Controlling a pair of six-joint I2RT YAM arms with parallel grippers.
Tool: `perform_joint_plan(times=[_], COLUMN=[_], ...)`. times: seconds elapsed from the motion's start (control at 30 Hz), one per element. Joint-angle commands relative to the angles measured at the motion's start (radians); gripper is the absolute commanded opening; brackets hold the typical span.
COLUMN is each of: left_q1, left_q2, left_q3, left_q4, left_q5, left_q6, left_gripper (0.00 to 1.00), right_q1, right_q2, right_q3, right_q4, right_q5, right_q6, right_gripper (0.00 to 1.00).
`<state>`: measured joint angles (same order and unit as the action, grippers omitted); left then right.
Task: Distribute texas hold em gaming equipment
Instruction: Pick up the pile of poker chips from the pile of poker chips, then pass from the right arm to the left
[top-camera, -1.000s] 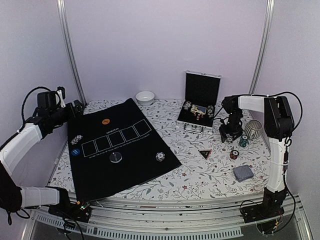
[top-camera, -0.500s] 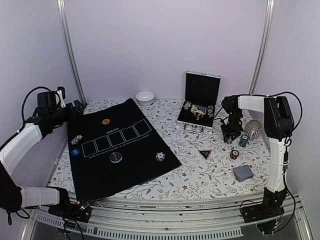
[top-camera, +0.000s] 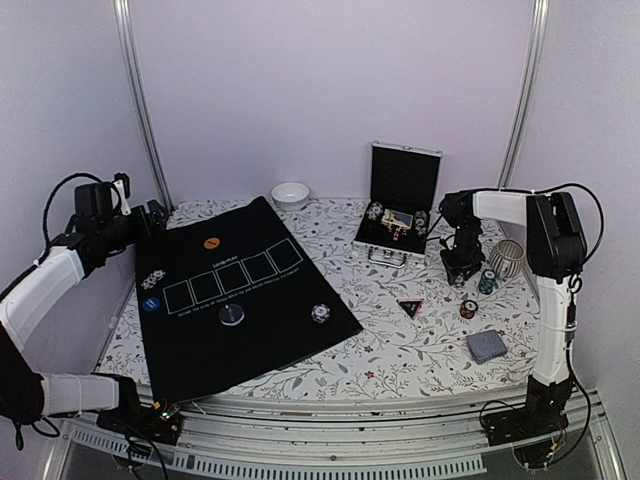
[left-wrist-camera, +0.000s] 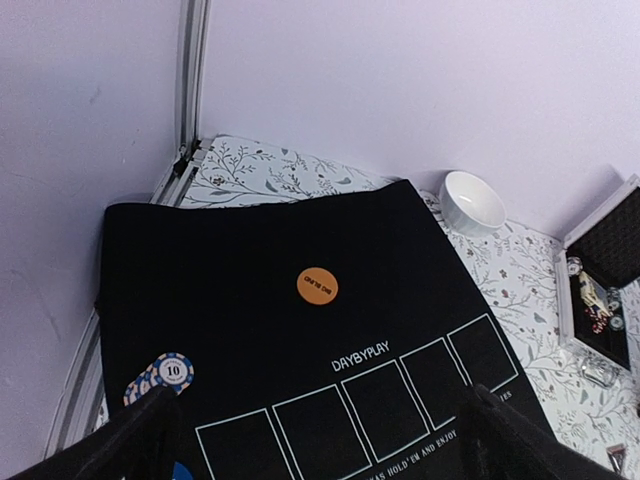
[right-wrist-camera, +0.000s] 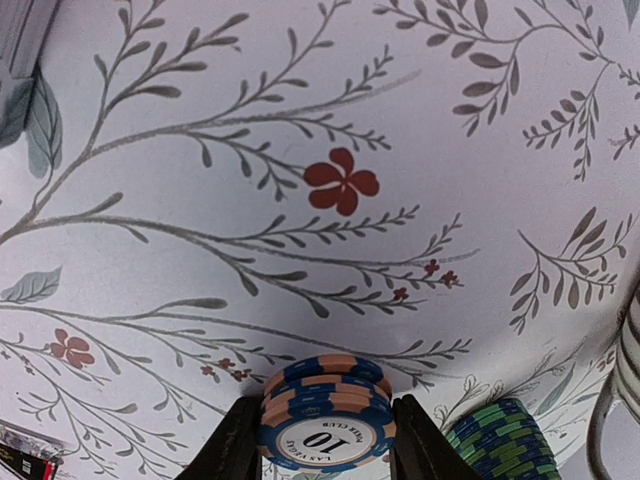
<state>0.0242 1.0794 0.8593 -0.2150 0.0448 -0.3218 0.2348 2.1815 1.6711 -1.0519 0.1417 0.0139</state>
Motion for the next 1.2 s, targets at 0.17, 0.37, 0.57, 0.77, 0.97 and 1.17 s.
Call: perform_joint_plan(times=[0.17,0.37,0.57,0.77,0.97,1.17], left_q1=[-0.008,-0.012,-0.078,-0.285,-0.468,-0.532], left_q2=[0.001,-0.013,-0.037,-0.006,0.122,0.223], left_q3=[-0.005,0.001,-0.039,-0.099,-0.125,-0.133], left_q4=[0.017,0.023,0.104,0.25,0.391,0.516], left_q5=[0.004,0.108,0.307,0.431,0.588,0.775], left_q6=[0.01,-0.04,-0.16,-0.29,-0.354,-0.403], left_gripper=[0.98,0.94,0.84,0.8,0.86,0.9], right_q1=[0.109,0.242,0.473,0.722,0.862,0.921], right_q2=[-0.141,-0.192,-0.197,-0.169,-0.14,-0.121], right_q3=[0.098,0.191,0.343,0.423,0.435,0.436], right_q4=[-0.092,-0.14,-0.141,-0.03,0.083,0.138], right_q5=[0.057,0.047,0.061,0.069,0.046,0.037], right_q6=[0.027,0.027,0.012,-0.064,-0.158,-0.213], right_gripper=[0.03,0.03,0.03,0.03,0.03,0.03])
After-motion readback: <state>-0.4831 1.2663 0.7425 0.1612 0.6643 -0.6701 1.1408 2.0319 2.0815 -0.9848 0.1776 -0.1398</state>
